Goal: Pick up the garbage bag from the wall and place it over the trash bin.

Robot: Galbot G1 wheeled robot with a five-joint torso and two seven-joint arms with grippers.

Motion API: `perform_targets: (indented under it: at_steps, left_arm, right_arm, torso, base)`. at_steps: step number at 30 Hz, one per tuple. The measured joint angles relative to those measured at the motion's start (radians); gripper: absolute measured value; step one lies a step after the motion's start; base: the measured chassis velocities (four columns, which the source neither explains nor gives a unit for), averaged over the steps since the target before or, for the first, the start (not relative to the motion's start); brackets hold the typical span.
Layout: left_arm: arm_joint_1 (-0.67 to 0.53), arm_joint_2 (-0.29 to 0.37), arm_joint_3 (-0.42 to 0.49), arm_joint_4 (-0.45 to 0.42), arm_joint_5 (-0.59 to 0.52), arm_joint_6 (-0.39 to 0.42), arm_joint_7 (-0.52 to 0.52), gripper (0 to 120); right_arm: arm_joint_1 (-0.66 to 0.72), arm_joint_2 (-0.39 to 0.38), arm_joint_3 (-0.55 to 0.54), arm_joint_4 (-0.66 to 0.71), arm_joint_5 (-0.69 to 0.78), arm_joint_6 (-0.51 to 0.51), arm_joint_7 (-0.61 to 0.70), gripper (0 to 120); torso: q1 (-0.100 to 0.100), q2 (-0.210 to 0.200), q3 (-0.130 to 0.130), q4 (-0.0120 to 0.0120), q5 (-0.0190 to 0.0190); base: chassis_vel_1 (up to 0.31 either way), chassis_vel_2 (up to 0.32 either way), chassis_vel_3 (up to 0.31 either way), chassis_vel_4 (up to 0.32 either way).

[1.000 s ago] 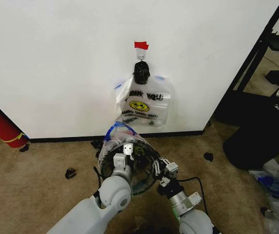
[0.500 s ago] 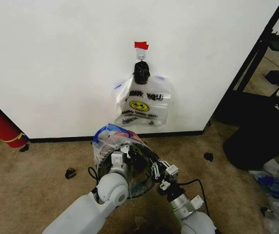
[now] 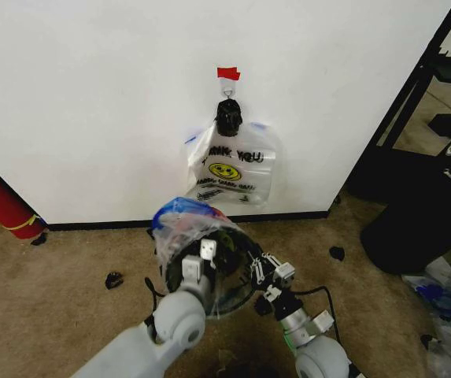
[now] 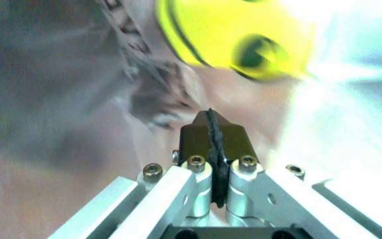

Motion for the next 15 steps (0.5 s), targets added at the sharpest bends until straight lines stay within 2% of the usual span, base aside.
perform_targets:
  at_steps: [3, 8, 15]
  left_arm:
    - [0.016, 0.02, -0.005, -0.013, 0.046, -0.017, 0.025, 0]
    - [0.031, 0.042, -0.031, -0.026, 0.058, -0.023, 0.035, 0]
    - [0.066, 0.062, -0.049, -0.056, 0.093, -0.015, 0.046, 0]
  right_arm:
    - [0.026, 0.008, 0.007, -0.043, 0.019, 0.02, -0.045, 0]
    - [0.042, 0.01, 0.026, -0.081, 0.014, 0.047, -0.114, 0]
    - [0.07, 0.016, 0.062, -0.143, -0.053, 0.107, -0.164, 0]
  torso:
    - [0.0, 0.0, 0.0, 0.0, 0.0]
    - [0.0, 0.0, 0.0, 0.0, 0.0]
    - [0.0, 0.0, 0.0, -0.0001, 0.0]
  base:
    - [0.0, 0.0, 0.0, 0.0]
    - [0.0, 0.0, 0.0, 0.0]
    - [0.0, 0.0, 0.0, 0.0]
